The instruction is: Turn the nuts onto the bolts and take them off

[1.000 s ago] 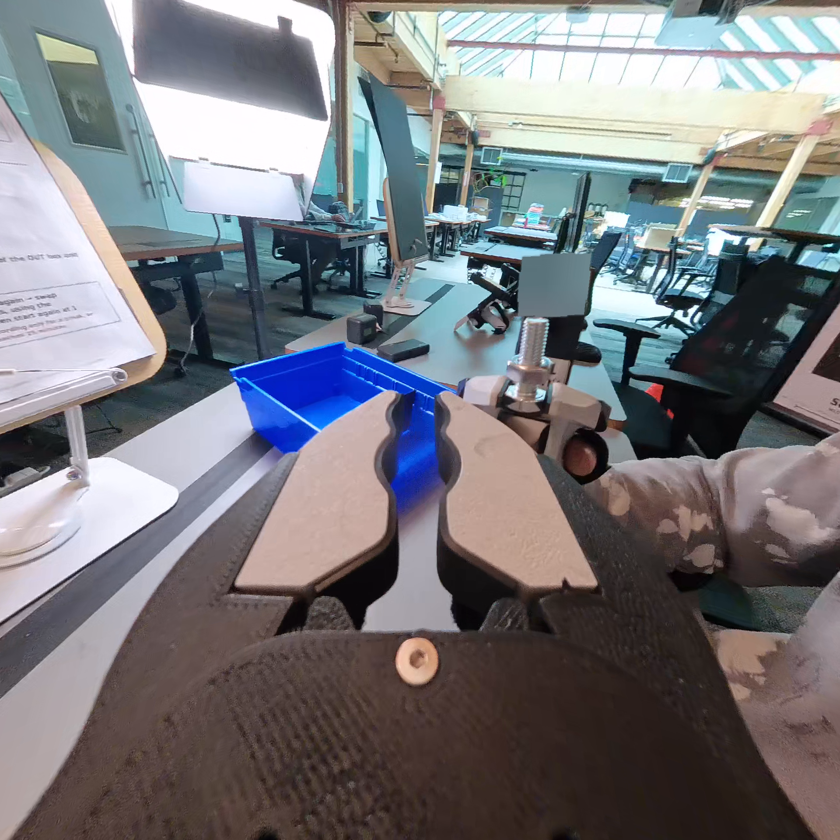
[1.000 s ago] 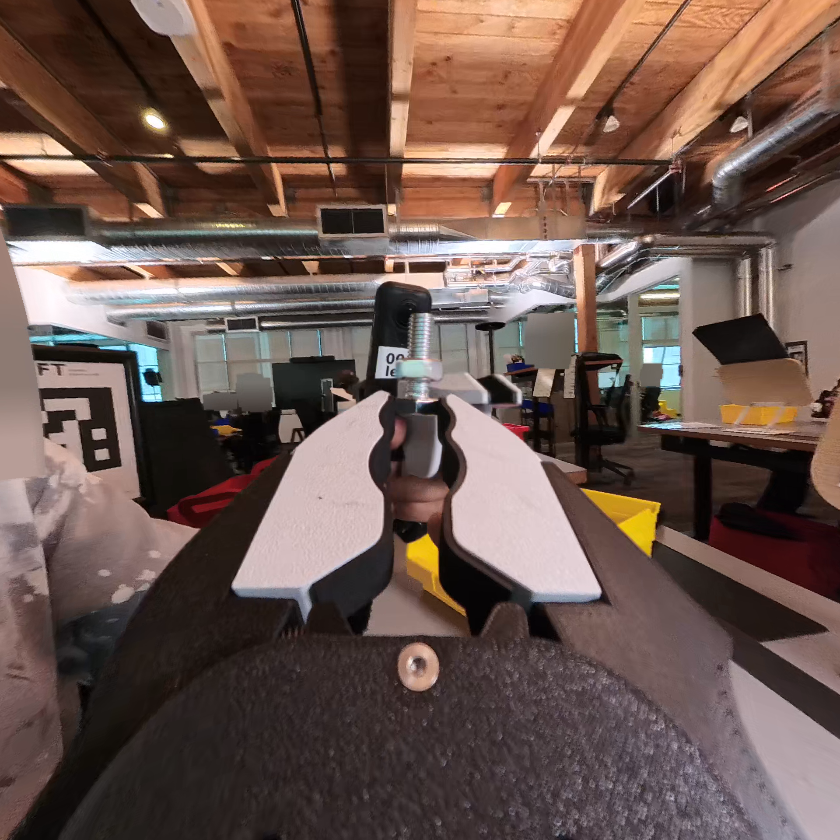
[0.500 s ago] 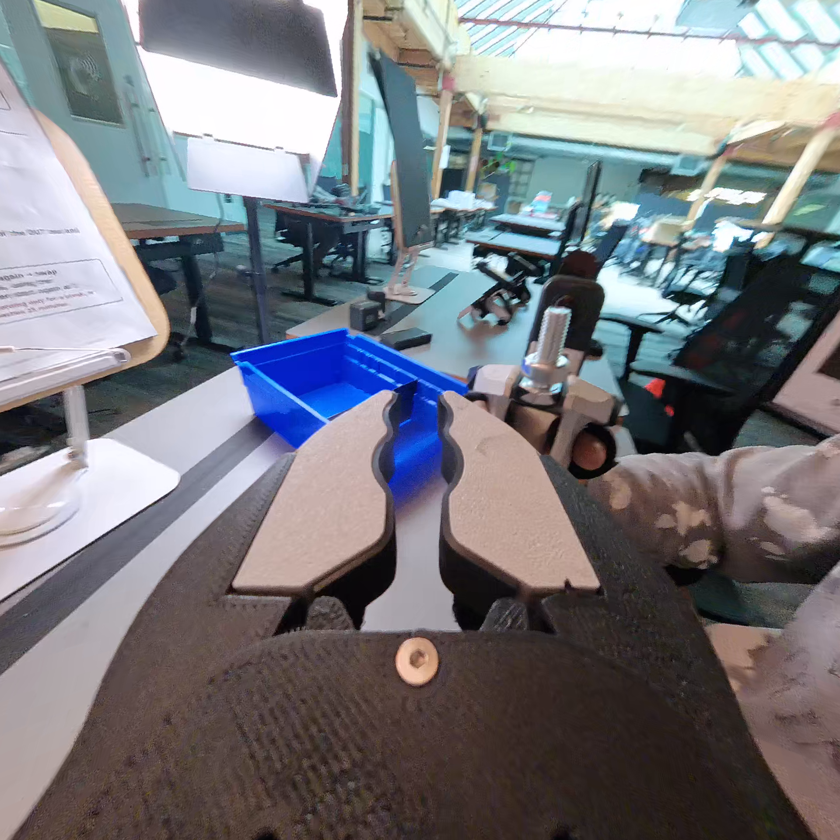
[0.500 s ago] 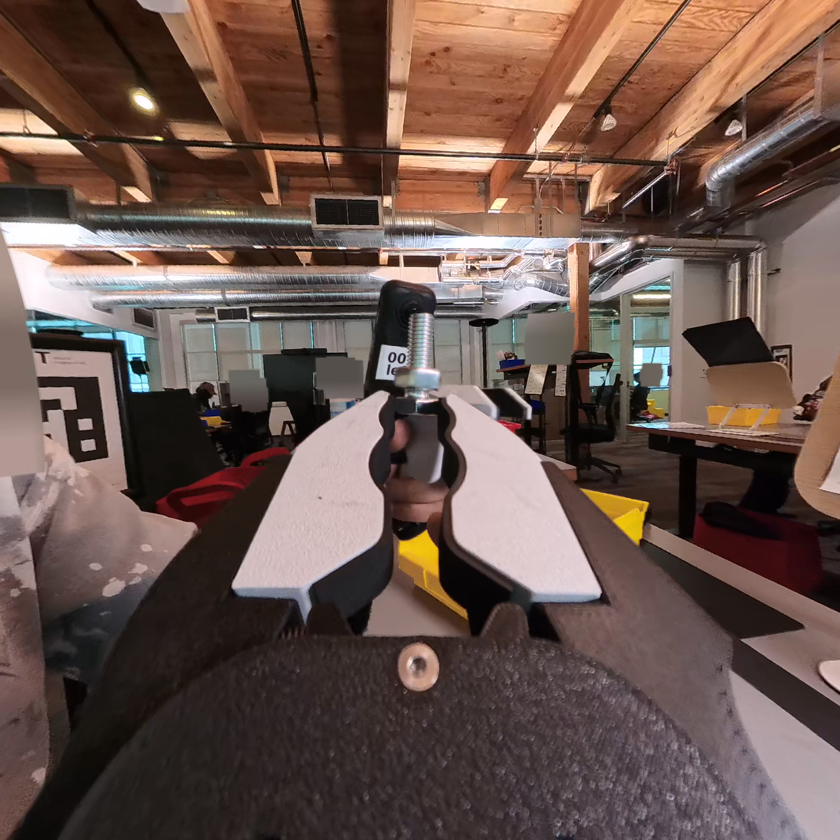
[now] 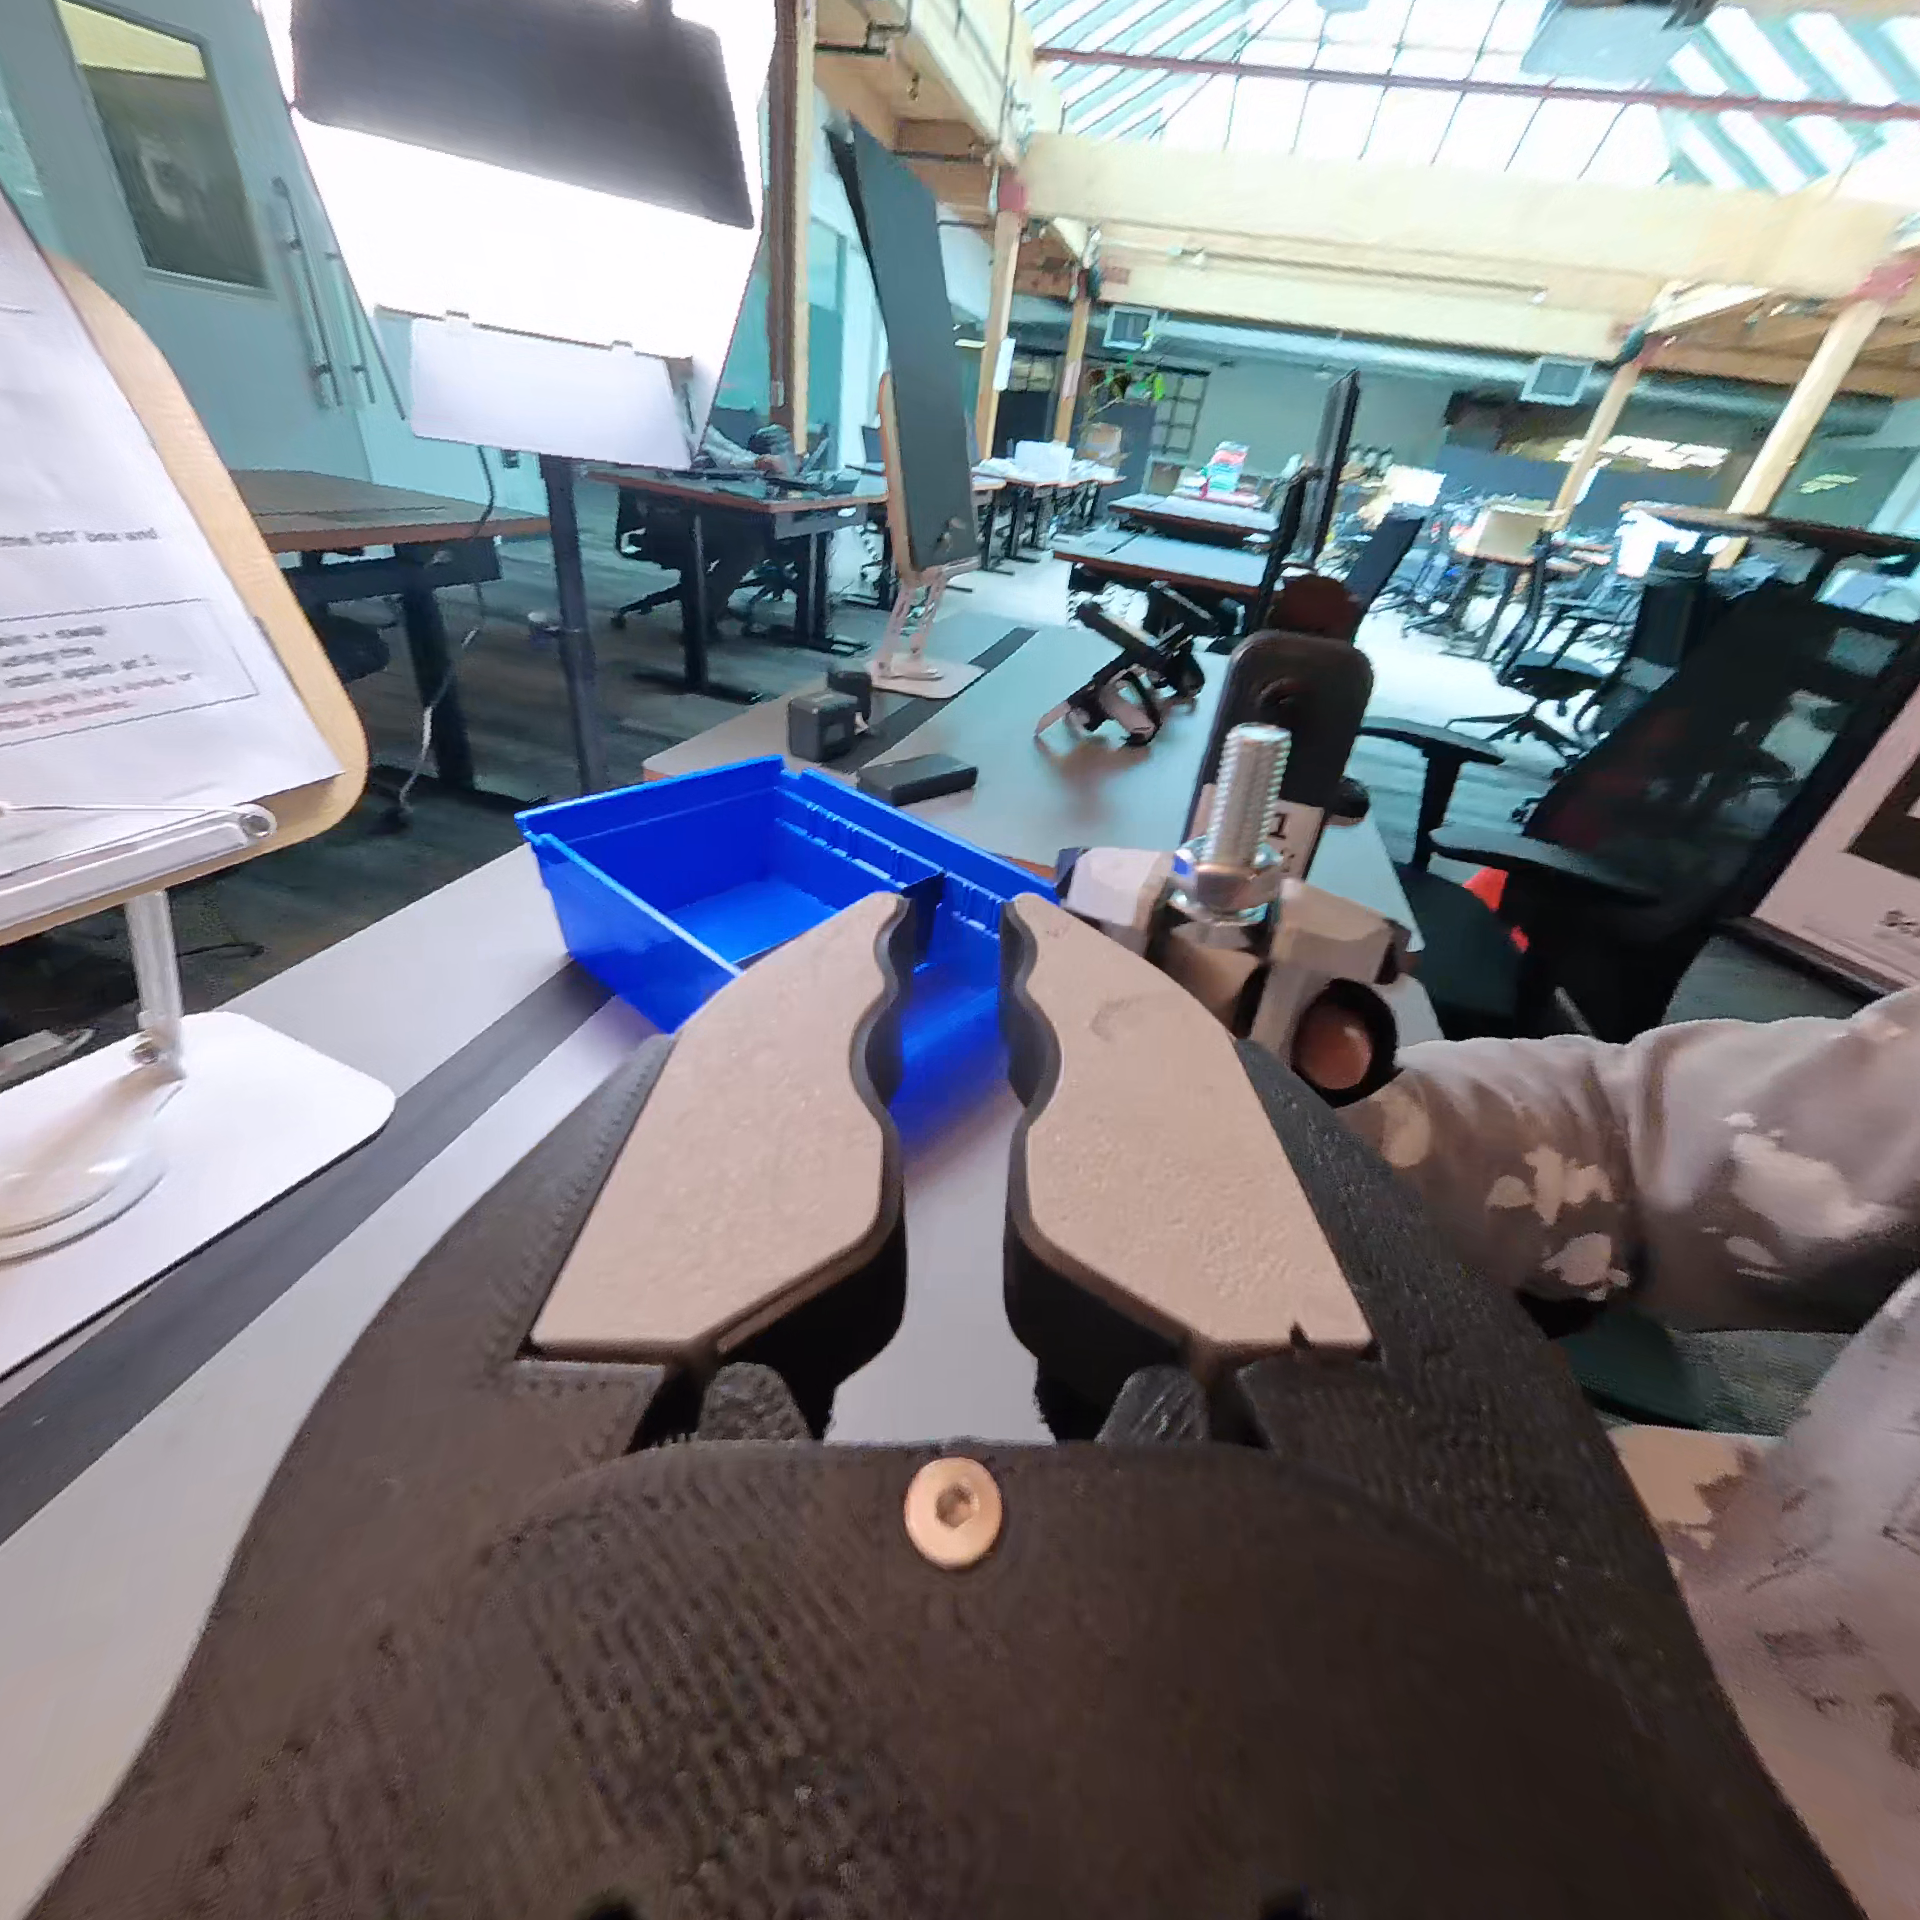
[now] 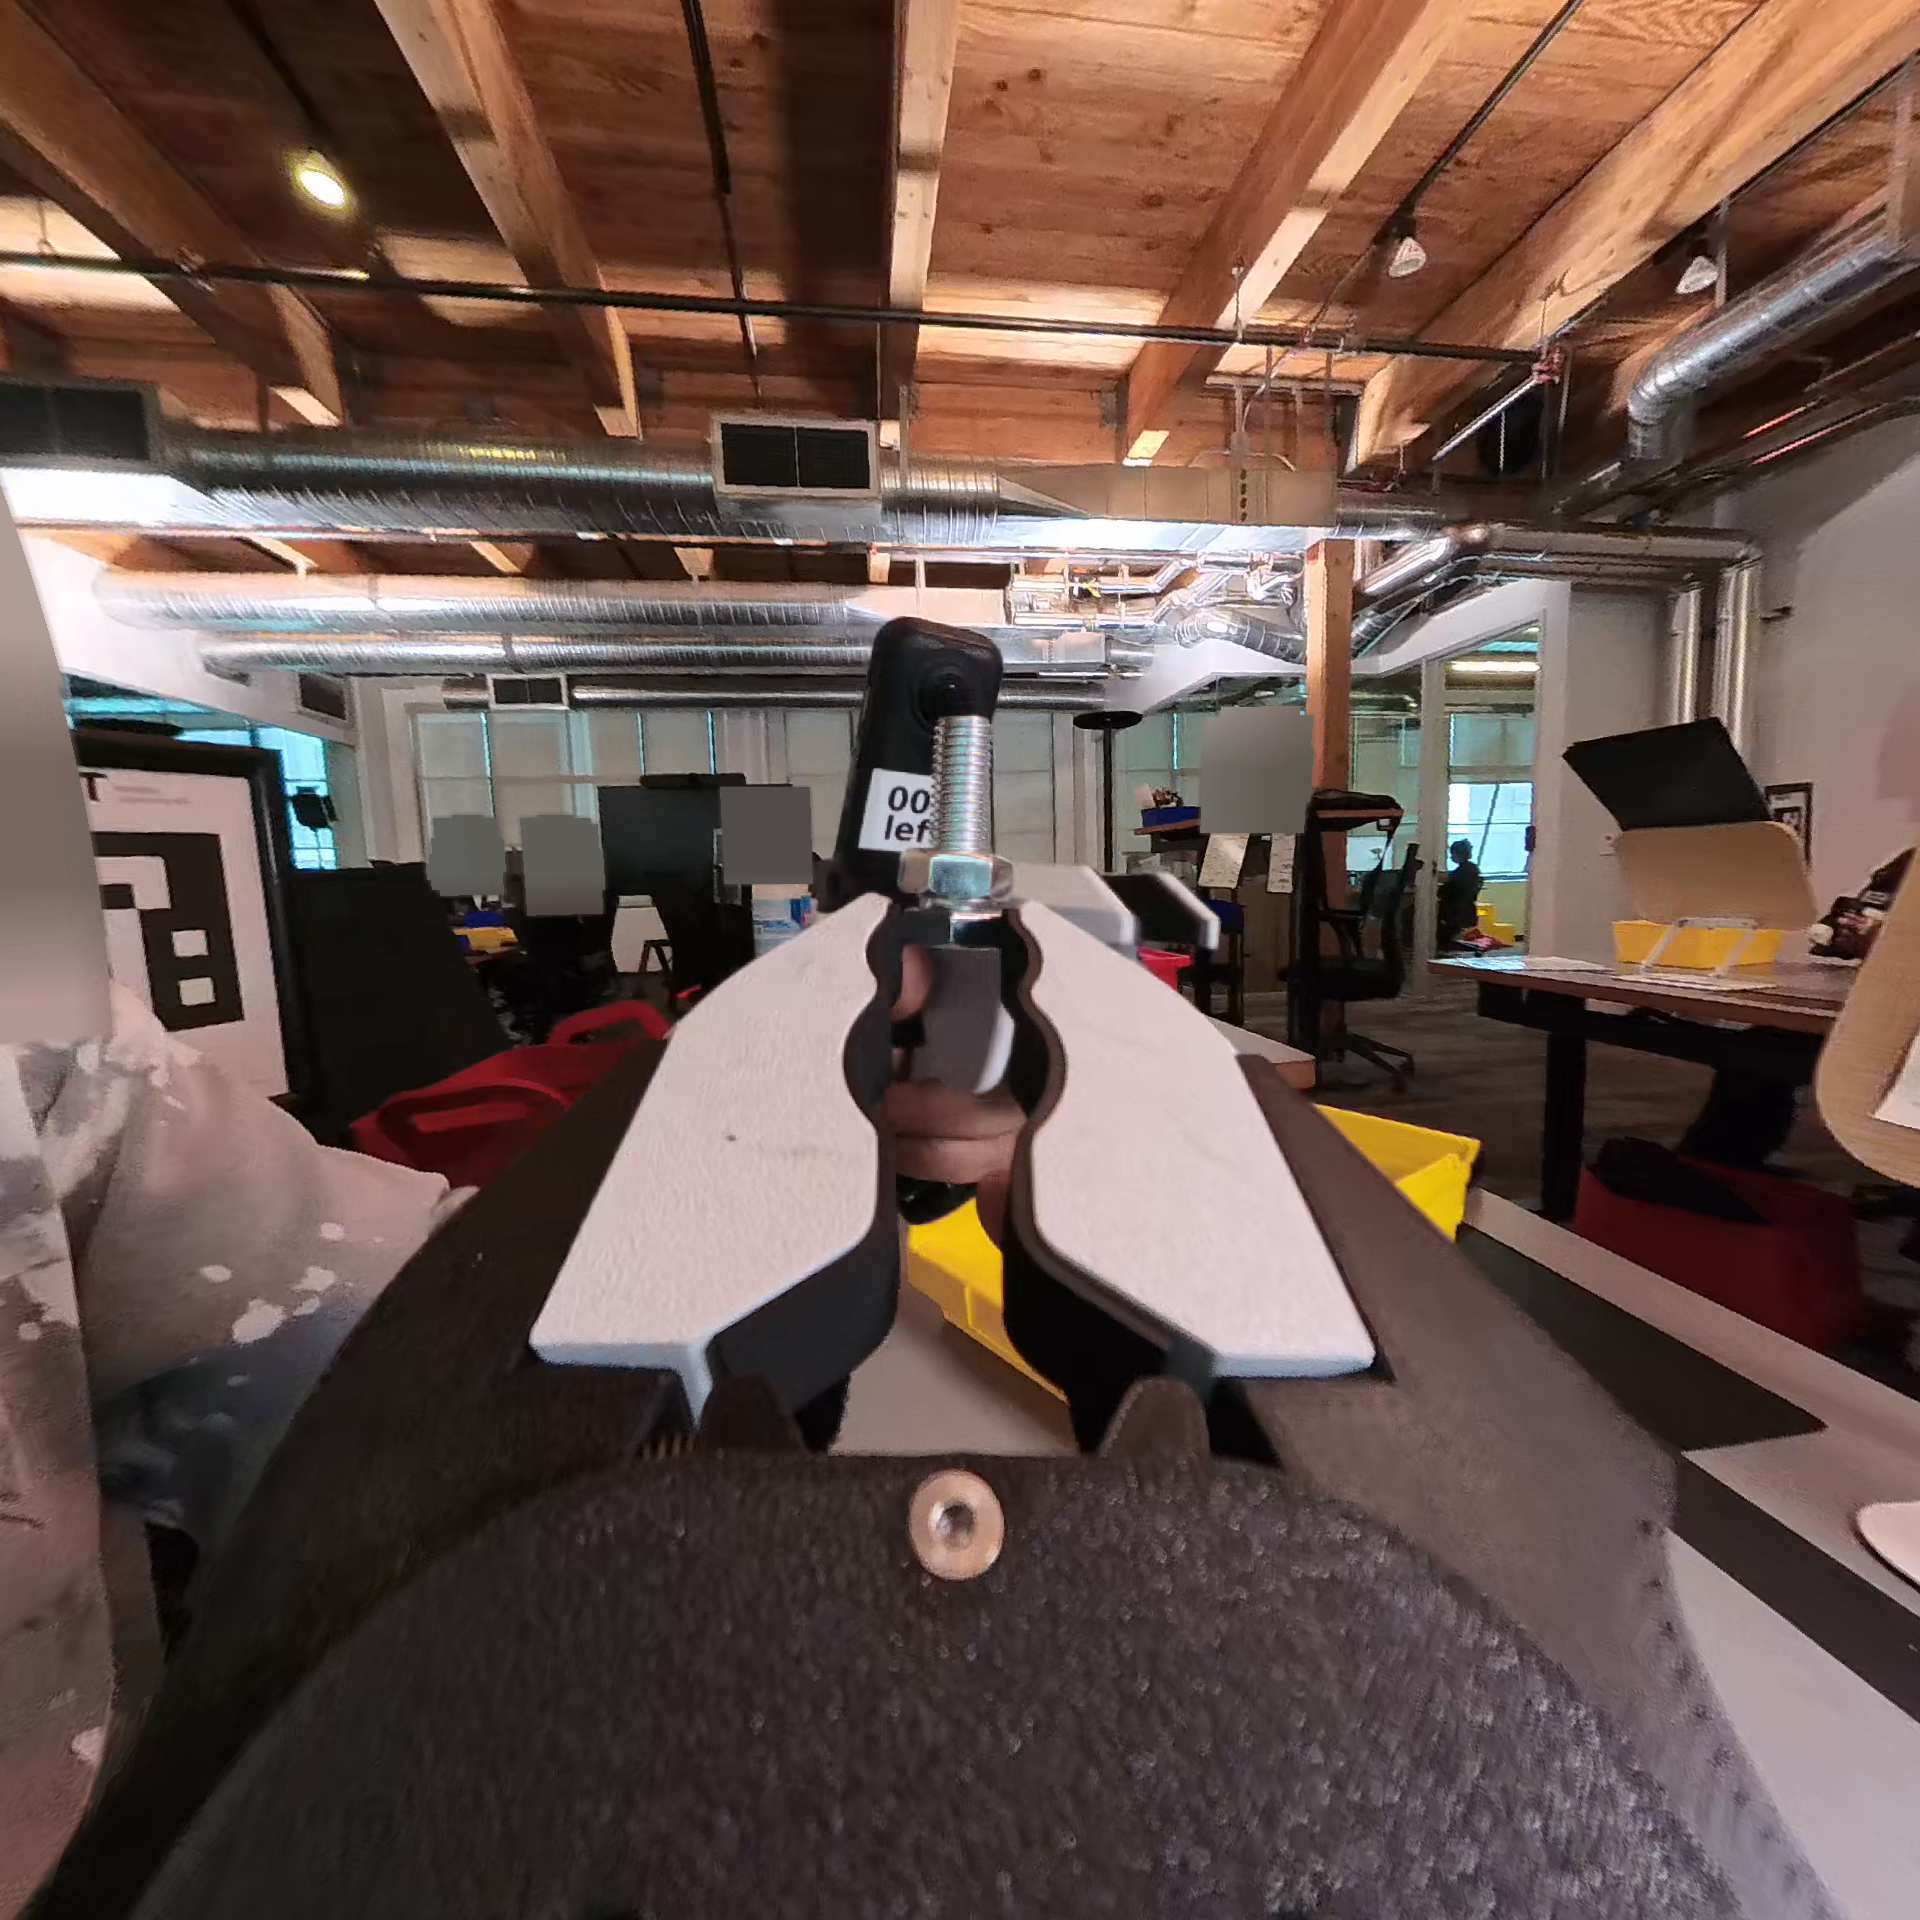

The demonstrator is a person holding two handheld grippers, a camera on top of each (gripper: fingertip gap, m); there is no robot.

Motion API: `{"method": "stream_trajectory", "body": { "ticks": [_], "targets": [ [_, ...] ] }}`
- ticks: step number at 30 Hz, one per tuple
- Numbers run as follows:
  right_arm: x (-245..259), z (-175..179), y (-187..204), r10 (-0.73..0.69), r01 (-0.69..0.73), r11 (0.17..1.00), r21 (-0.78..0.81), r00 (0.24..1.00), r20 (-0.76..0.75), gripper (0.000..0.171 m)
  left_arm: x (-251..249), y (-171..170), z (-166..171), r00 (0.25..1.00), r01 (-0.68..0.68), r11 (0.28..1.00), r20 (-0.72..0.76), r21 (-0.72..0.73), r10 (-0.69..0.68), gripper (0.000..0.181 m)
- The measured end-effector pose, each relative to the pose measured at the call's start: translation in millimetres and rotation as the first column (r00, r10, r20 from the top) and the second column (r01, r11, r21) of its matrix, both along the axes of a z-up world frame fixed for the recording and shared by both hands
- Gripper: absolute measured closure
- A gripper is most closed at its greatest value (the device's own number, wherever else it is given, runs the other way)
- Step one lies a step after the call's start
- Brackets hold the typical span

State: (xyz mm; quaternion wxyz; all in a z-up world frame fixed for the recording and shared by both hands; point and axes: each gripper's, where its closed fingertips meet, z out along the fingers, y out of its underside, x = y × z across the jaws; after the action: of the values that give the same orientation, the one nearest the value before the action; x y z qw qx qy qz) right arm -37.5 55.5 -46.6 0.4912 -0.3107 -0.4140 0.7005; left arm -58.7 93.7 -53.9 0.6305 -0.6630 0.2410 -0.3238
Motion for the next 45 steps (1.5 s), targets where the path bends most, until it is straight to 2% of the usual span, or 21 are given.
{"method": "stream_trajectory", "body": {
  "ticks": [3,6,8,9,10,11,14,19,26,29,32,34,38,40,42,43,45],
  "targets": [
    [-1.3,-1.9,4.7,-0.006,0.007,1.000,-0.030,1.000,0.006,0.153,7.0,-7.9,5.3,0.998,0.055,0.998,0.015,0.027,-0.055,0.161],
    [-3.4,-4.7,8.6,-0.029,0.030,0.999,-0.038,0.999,0.021,0.154,21.7,-22.6,11.3,0.981,0.183,0.983,0.062,0.025,-0.184,0.153],
    [-3.6,-4.5,8.1,-0.031,0.032,0.999,-0.041,0.999,0.021,0.153,21.6,-17.9,7.3,0.988,0.150,0.988,0.033,0.026,-0.151,0.152],
    [-2.4,-4.3,9.7,-0.034,0.035,0.998,-0.046,0.999,0.014,0.153,14.6,-11.1,5.2,0.996,0.091,0.996,0.026,0.011,-0.091,0.170],
    [1.5,-2.0,5.1,0.010,-0.011,0.999,-0.039,1.000,-0.010,0.154,3.5,-0.2,-1.7,1.000,-0.003,1.000,-0.022,-0.002,0.003,0.172],
    [2.8,-0.3,2.4,0.030,-0.031,0.999,-0.039,0.999,-0.013,0.154,-1.8,3.4,-6.0,0.998,-0.034,0.999,-0.049,-0.002,0.034,0.172],
    [0.8,-1.3,0.0,0.004,-0.004,1.000,-0.003,1.000,0.004,0.153,0.7,-2.3,0.9,1.000,0.024,1.000,0.013,-0.006,-0.024,0.167],
    [-2.2,-5.3,7.6,-0.018,0.019,0.999,-0.040,1.000,0.019,0.154,10.1,-10.9,6.4,0.996,0.084,0.996,0.035,0.013,-0.085,0.163],
    [-5.6,-9.7,14.6,-0.066,0.068,0.997,-0.029,0.996,0.064,0.154,8.2,-12.8,10.2,0.993,0.097,0.995,0.060,0.022,-0.098,0.164],
    [-6.4,-12.2,22.0,-0.121,0.121,0.993,0.007,0.987,0.102,0.154,5.6,-11.9,9.9,0.995,0.086,0.996,0.055,0.024,-0.087,0.165],
    [-1.2,-12.8,49.7,-0.257,0.251,0.966,0.056,0.948,0.185,0.154,0.0,-10.0,12.0,0.997,0.055,0.998,0.058,0.031,-0.057,0.167],
    [10.3,-14.9,84.6,-0.392,0.377,0.920,0.108,0.875,0.283,0.154,-7.8,-6.4,13.4,0.999,0.002,0.999,0.044,0.038,-0.004,0.171],
    [58.9,-25.8,180.9,-0.616,0.626,0.763,0.161,0.631,0.471,0.154,-30.1,1.2,18.0,0.991,-0.133,0.988,0.008,0.083,0.133,0.181],
    [81.1,-50.6,236.0,-0.659,0.700,0.679,0.222,0.447,0.605,0.154,-36.1,1.9,20.3,0.989,-0.151,0.985,0.014,0.083,0.150,0.181],
    [101.8,-89.5,289.7,-0.654,0.727,0.602,0.331,0.211,0.726,0.154,-40.4,0.9,23.5,0.987,-0.159,0.983,0.026,0.087,0.158,0.181],
    [111.2,-112.6,312.4,-0.617,0.721,0.585,0.371,0.099,0.781,0.153,-42.3,0.0,25.0,0.986,-0.164,0.982,0.026,0.091,0.162,0.181],
    [125.4,-154.8,346.7,-0.510,0.714,0.578,0.394,-0.061,0.858,0.153,-48.0,-1.9,28.3,0.982,-0.190,0.976,0.015,0.107,0.189,0.181]
  ]
}}
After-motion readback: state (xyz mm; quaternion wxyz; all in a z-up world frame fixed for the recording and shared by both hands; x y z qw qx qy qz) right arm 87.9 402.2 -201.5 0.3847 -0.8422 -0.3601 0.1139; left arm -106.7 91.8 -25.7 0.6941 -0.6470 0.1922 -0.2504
